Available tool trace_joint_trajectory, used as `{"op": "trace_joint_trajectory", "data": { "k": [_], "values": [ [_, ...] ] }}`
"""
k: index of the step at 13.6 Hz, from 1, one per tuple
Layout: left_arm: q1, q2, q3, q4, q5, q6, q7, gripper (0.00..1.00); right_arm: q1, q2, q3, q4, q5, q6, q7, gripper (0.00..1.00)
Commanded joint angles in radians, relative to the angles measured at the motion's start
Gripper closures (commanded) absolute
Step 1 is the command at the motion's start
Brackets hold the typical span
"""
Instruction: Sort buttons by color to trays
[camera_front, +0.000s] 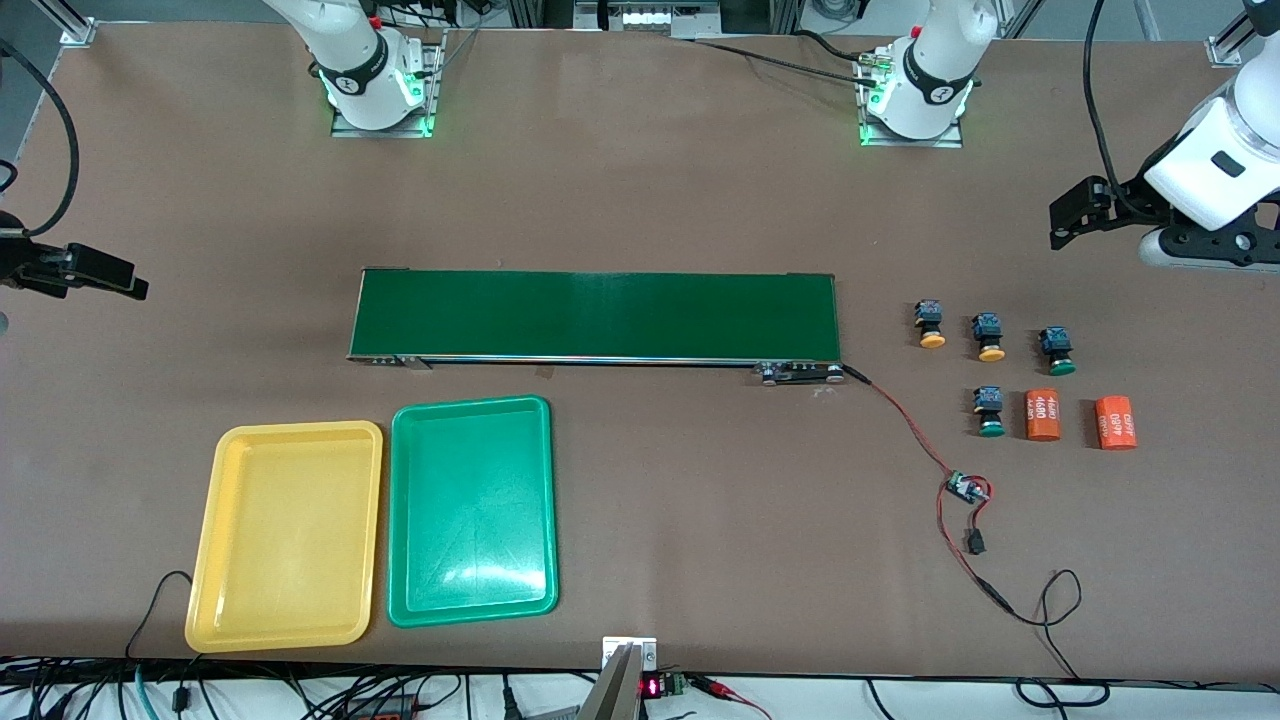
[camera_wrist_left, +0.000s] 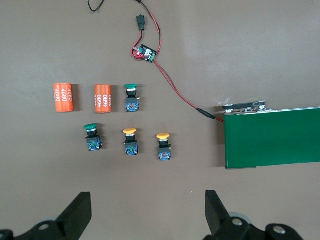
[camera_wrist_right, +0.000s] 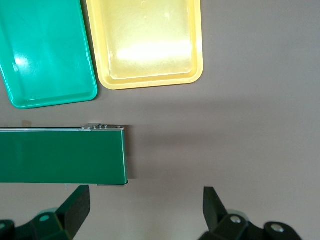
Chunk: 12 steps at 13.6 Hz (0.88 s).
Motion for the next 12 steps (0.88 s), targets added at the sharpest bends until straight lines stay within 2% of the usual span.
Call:
{"op": "trace_joint_trajectory", "data": {
  "k": [1, 8, 12],
  "values": [
    [-0.001, 0.002, 0.000, 0.015, 0.001, -0.012, -0.003, 0.00, -0.002, -0.003, 0.007, -0.001, 0.011, 0.008, -0.014, 0.00],
    [-0.001, 0.008, 0.000, 0.017, -0.007, -0.012, -0.005, 0.00, -0.001, 0.013, 0.010, 0.025, 0.015, 0.005, -0.012, 0.00],
    [0.019, 0.069, 0.002, 0.025, -0.019, -0.016, -0.012, 0.00, 0.021, 0.032, 0.015, 0.023, 0.015, -0.008, -0.012, 0.00]
  ]
}}
